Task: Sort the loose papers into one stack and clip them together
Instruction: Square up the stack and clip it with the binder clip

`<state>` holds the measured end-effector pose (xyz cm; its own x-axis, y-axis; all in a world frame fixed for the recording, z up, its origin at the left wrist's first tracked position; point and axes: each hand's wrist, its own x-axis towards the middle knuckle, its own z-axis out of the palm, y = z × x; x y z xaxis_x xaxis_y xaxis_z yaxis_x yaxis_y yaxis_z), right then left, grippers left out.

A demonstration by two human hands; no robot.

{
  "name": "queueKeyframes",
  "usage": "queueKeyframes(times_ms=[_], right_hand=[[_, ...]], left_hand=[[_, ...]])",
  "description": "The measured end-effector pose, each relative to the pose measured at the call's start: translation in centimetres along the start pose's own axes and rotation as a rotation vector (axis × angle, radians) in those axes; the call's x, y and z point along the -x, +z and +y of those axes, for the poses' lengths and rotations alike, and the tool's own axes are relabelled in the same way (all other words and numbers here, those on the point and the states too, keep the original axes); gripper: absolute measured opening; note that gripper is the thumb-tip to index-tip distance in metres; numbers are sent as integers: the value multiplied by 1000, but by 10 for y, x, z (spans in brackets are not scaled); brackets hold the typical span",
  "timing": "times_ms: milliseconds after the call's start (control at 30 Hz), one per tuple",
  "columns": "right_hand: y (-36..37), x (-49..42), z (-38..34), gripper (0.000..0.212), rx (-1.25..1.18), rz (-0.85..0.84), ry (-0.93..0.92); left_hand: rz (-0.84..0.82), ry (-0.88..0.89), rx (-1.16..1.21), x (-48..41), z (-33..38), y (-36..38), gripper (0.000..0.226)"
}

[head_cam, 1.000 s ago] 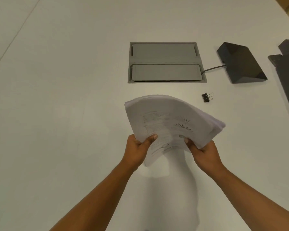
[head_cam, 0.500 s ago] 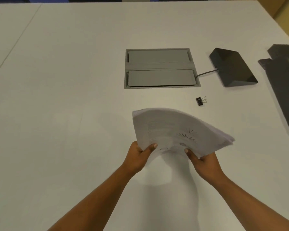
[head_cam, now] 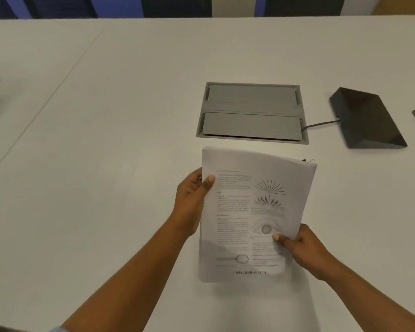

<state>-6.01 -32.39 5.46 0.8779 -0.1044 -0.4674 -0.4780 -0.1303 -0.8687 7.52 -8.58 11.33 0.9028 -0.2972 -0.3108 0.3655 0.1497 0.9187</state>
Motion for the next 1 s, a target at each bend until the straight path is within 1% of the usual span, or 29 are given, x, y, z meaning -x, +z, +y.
queueKeyframes(times_ms=[100,200,300,367,433,467,500,567,600,667,800,933,1000], right_hand=[[2,-9,5,29,-67,-70,66],[4,-17,10,33,-108,-111,104],[6,-24,15,44,-168,-142,139],[8,-28,15,45,-193,-158,155],[11,-30,11,44,-130,-158,157],[12,-32,8,42,-60,-123,142],[11,-35,6,40,16,-49,120],[4,-44,5,37,129,180,97],[-3,-49,5,35,147,297,101],[-23,-61,2,28,159,457,109],[-65,-93,-13,18,228,613,118],[-99,-127,-25,21,173,765,152],[-107,-138,-35,26,104,799,189]], left_hand=[[2,-8,-4,-17,0,-1,24],[14,-15,43,-29,-5,-8,24],[28,-30,71,-39,-10,-12,25],[48,-38,68,-46,-11,-12,27],[118,-56,46,-55,-14,-11,28],[158,-62,31,-59,-16,-10,26],[185,-64,21,-63,-18,-10,23],[185,-58,12,-71,-23,-11,21],[176,-49,0,-74,-26,-13,21],[170,-34,-32,-83,-32,-14,22],[192,-25,-35,-99,-49,-19,20],[203,-36,-42,-111,-67,-23,17],[200,-52,-31,-114,-74,-25,18]])
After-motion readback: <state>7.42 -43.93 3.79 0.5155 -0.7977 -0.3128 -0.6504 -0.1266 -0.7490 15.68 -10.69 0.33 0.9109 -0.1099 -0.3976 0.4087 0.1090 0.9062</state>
